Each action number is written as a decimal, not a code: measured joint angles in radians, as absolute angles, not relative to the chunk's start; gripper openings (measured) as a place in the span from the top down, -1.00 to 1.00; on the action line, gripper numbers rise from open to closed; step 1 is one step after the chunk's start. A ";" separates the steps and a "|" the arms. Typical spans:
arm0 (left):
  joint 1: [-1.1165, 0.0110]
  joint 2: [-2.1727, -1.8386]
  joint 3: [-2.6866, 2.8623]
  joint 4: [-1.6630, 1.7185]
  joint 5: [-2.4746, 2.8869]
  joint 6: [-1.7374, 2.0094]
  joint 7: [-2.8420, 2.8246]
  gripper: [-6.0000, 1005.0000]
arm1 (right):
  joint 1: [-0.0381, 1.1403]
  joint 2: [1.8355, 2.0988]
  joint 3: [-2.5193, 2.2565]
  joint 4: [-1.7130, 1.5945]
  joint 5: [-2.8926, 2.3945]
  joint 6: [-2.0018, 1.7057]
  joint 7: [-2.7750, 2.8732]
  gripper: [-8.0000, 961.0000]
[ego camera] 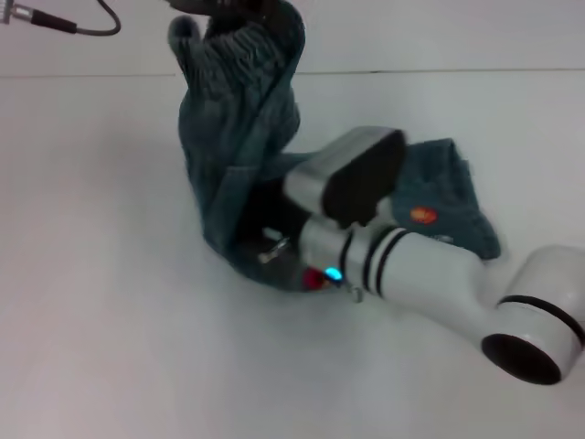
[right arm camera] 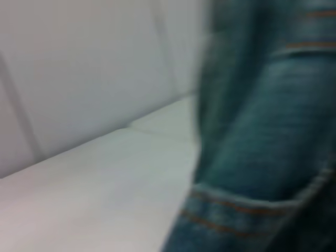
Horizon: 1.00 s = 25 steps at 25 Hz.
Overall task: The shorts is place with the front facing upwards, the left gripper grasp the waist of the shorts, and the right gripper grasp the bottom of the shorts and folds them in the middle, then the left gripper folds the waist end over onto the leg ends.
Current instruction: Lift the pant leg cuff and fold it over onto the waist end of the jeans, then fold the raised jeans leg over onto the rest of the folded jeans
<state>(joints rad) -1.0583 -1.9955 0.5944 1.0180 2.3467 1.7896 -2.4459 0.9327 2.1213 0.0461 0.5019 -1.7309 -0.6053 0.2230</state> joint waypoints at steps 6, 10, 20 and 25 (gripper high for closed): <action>-1.056 -1.996 0.602 1.019 2.335 1.790 -2.446 0.89 | 0.996 2.121 0.091 0.539 -1.943 -0.535 0.338 0.96; -1.043 -1.997 0.603 1.016 2.334 1.782 -2.446 0.89 | 0.990 2.121 0.112 0.532 -2.014 -0.528 0.400 0.96; -1.012 -2.007 0.603 1.014 2.327 1.776 -2.438 0.89 | 0.838 2.096 0.107 0.413 -2.150 -0.603 0.532 0.96; -0.995 -2.023 0.605 1.011 2.297 1.777 -2.434 0.89 | 0.784 2.095 0.105 0.237 -2.242 -0.767 0.758 0.96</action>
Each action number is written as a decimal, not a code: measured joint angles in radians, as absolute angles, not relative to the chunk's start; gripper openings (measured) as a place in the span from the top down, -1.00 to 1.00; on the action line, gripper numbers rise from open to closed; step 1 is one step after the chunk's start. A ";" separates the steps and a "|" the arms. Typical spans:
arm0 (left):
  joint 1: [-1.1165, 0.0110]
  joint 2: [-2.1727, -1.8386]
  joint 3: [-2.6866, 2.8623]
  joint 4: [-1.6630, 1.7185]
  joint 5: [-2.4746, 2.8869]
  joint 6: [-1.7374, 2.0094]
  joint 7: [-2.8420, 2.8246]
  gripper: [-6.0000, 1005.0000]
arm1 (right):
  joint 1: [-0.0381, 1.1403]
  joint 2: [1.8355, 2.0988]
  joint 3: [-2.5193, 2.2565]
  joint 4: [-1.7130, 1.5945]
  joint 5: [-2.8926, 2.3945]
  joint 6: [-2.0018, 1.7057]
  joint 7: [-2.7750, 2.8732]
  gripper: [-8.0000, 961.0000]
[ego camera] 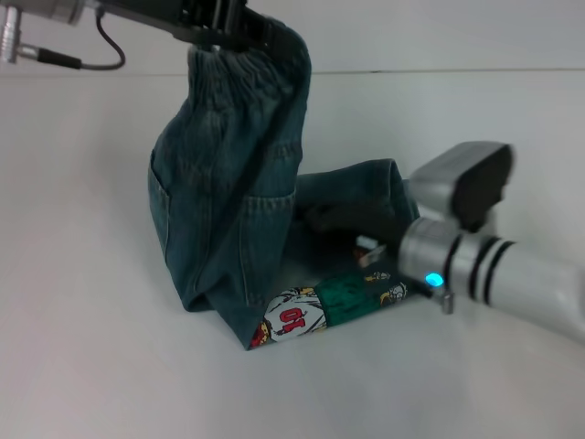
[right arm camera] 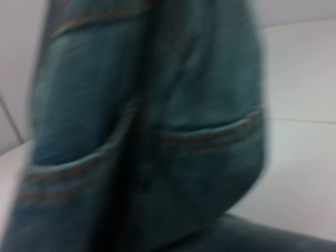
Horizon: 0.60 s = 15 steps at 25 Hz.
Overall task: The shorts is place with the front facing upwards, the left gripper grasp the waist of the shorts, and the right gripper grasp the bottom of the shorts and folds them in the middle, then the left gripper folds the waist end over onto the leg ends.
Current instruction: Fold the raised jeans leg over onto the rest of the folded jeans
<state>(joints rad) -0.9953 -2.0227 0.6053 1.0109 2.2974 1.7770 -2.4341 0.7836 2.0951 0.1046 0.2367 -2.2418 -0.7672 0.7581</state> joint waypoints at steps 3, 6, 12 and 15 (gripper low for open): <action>-0.988 -2.043 0.606 1.009 2.294 1.773 -2.420 0.89 | 0.751 2.093 0.139 0.157 -2.224 -0.867 0.807 0.96; -0.982 -2.072 0.609 0.998 2.294 1.749 -2.397 0.89 | 0.723 2.089 0.203 0.056 -2.181 -0.997 0.884 0.96; -0.975 -2.132 0.694 0.951 2.286 1.643 -2.365 0.90 | 0.685 2.086 0.300 -0.072 -1.933 -1.182 0.981 0.96; -0.977 -2.157 0.782 0.905 2.272 1.570 -2.354 0.89 | 0.682 2.083 0.303 -0.104 -1.813 -1.203 1.008 0.96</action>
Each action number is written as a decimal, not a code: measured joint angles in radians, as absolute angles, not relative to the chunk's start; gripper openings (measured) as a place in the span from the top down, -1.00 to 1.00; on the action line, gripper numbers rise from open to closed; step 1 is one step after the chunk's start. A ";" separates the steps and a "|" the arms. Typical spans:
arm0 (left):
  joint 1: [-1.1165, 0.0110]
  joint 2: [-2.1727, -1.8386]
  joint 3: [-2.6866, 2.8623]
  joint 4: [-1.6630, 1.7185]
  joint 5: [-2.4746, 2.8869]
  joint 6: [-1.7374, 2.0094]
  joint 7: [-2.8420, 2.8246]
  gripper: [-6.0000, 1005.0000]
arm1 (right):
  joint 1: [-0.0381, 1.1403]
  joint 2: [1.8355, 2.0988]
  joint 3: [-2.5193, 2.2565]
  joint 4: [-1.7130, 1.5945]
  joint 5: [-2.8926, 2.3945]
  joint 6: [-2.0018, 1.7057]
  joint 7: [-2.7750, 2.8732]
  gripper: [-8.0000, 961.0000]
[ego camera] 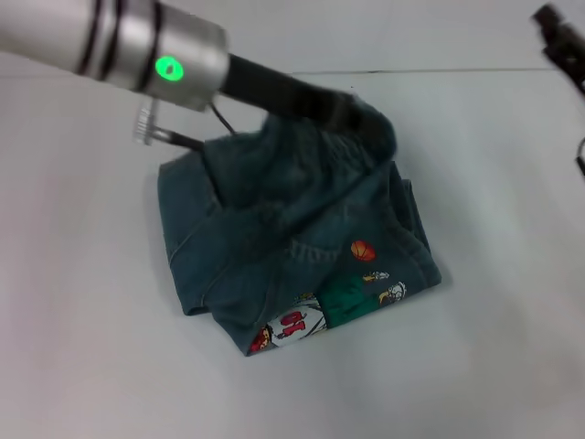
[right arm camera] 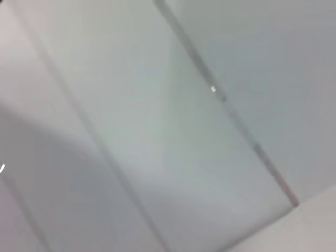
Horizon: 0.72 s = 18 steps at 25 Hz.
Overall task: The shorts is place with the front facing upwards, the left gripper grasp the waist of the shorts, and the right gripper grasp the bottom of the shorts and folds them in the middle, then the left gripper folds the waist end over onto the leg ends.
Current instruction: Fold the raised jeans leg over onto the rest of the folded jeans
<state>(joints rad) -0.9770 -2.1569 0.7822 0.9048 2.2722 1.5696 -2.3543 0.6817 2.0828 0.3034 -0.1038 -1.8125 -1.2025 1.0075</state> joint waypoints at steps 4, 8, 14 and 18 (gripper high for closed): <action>-0.985 -2.163 0.929 0.805 2.216 1.461 -2.351 0.89 | 0.685 2.083 0.301 -0.122 -1.770 -1.199 1.027 0.96; -0.992 -2.165 1.044 0.724 2.157 1.357 -2.341 0.87 | 0.686 2.083 0.301 -0.118 -1.769 -1.190 1.022 0.96; -1.007 -2.170 1.134 0.667 2.133 1.263 -2.341 0.77 | 0.689 2.088 0.293 -0.112 -1.773 -1.169 1.020 0.95; -1.009 -2.171 1.173 0.651 2.116 1.231 -2.338 0.43 | 0.688 2.089 0.289 -0.101 -1.773 -1.160 1.020 0.95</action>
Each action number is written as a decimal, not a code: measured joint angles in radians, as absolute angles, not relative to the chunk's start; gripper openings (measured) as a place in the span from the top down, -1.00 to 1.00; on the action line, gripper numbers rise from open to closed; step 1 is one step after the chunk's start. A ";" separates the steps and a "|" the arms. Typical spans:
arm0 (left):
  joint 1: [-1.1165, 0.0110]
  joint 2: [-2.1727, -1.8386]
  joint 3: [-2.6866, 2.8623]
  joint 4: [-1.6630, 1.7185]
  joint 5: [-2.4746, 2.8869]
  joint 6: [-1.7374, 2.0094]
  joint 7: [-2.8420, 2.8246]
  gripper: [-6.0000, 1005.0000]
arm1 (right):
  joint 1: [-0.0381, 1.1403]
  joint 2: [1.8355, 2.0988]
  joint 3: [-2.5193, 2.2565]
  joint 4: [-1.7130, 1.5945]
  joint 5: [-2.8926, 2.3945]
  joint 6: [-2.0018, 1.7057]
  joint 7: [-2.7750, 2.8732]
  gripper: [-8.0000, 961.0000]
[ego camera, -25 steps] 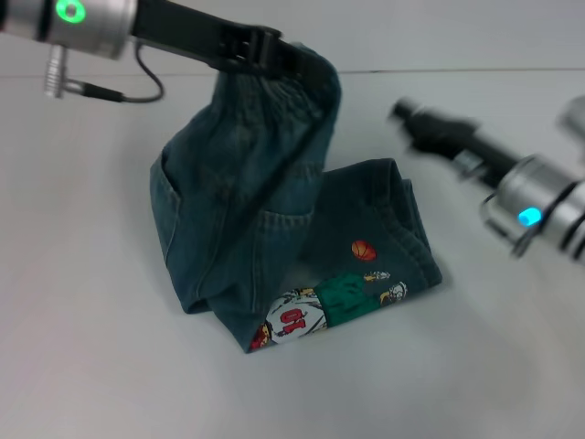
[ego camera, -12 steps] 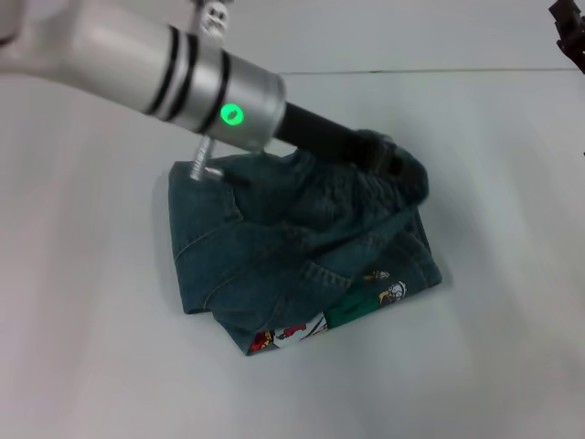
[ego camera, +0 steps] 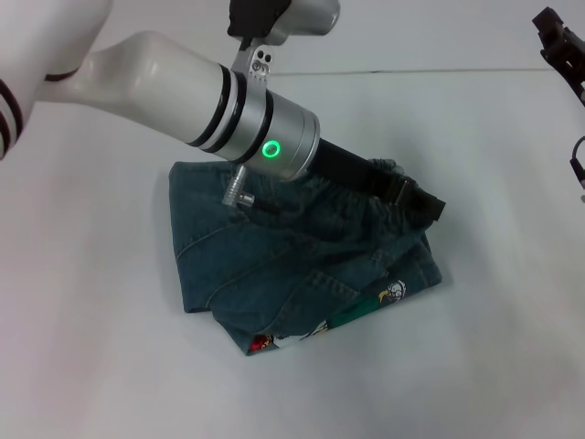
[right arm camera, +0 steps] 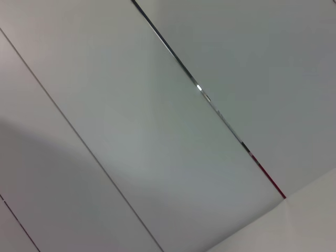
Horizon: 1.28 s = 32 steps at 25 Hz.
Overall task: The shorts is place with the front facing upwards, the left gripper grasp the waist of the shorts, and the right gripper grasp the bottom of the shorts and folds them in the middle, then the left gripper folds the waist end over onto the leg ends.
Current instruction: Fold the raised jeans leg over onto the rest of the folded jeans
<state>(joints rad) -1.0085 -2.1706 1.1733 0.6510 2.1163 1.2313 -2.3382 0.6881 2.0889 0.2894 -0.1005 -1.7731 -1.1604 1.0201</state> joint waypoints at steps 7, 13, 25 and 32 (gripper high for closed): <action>-0.997 -2.173 1.181 0.645 2.094 1.203 -2.293 0.03 | 0.682 2.091 0.279 -0.086 -1.774 -1.150 1.014 0.95; -0.977 -2.175 1.235 0.645 2.021 1.155 -2.205 -0.42 | 0.681 2.091 0.278 -0.078 -1.774 -1.140 1.010 0.95; -0.946 -2.175 1.448 0.695 1.940 0.985 -2.085 -0.78 | 0.663 2.091 0.287 -0.073 -1.767 -1.107 0.995 0.95; -0.956 -2.169 1.503 0.719 1.956 0.929 -2.092 -0.78 | 0.654 2.092 0.290 -0.073 -1.749 -1.097 0.984 0.95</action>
<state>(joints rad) -0.9560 -2.1693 1.5032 0.7189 1.9558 0.9286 -2.0918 0.6543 2.0921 0.2895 -0.0734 -1.7488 -1.0974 0.9843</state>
